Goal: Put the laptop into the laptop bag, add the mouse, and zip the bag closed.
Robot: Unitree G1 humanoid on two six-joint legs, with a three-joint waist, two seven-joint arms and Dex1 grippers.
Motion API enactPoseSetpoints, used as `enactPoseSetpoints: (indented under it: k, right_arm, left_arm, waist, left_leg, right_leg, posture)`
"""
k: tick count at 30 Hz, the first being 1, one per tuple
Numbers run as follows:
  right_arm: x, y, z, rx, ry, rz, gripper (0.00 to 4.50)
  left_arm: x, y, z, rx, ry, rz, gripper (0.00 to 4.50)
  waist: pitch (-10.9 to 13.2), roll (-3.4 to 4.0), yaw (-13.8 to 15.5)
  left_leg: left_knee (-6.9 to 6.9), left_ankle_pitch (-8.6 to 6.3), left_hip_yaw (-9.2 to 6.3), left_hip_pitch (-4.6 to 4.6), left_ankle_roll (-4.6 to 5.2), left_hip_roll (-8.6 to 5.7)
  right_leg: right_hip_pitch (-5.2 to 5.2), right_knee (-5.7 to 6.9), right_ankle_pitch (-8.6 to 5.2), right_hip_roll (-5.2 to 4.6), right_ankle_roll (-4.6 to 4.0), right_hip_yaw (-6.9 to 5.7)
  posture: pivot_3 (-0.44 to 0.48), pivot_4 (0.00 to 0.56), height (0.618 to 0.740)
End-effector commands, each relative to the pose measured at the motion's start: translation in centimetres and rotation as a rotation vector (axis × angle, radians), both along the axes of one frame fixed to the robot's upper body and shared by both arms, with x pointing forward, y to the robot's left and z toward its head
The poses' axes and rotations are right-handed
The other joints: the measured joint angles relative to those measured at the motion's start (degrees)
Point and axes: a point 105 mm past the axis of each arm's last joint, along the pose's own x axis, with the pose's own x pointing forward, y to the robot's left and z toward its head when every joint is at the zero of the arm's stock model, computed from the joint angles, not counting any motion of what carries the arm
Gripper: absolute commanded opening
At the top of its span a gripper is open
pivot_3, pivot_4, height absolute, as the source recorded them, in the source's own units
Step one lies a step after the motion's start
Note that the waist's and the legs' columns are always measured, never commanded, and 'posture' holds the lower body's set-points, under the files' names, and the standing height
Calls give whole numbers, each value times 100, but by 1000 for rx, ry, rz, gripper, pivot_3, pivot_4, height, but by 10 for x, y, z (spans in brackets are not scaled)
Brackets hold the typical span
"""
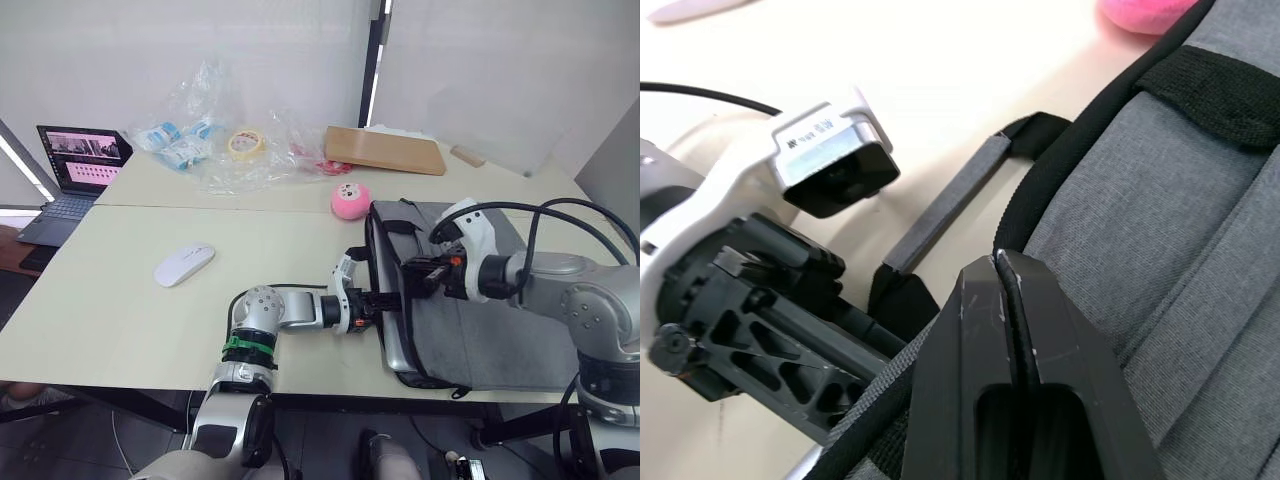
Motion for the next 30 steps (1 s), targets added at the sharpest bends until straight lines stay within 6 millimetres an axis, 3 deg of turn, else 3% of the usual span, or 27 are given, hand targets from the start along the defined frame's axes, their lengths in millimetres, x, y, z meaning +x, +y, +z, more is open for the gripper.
enactPoseSetpoints:
  k: [1,7,18,30]
  right_arm:
    - [0,-5,32,87,-53,5,24]
    - [-1,-6,44,180,-18,22,24]
    - [-6,5,51,253,5,48,24]
    - [-6,2,38,146,-12,28,24]
  left_arm:
    - [-2,-10,19,-78,-52,-13,2917]
    - [0,-13,21,-94,-68,-2,2917]
    - [0,-46,27,-95,-119,-49,2917]
    - [2,-28,19,-73,-103,-40,2917]
  waist:
    - [0,0,0]
    - [0,0,1]
    - [-1,1,51]
    - [-1,2,33]
  left_leg:
    - [1,0,1,0,0,1]
    - [1,0,1,-12,1,6]
    - [16,1,-5,-13,7,-8]
    - [17,0,-4,-16,11,-4]
  right_leg:
    - [0,1,0,-1,0,1]
    - [0,0,3,0,-2,1]
    - [0,-1,8,-6,5,-7]
    - [0,-3,10,-8,8,-5]
  posture:
    - [0,150,740]
    - [0,150,740]
    - [0,150,740]
    - [0,150,740]
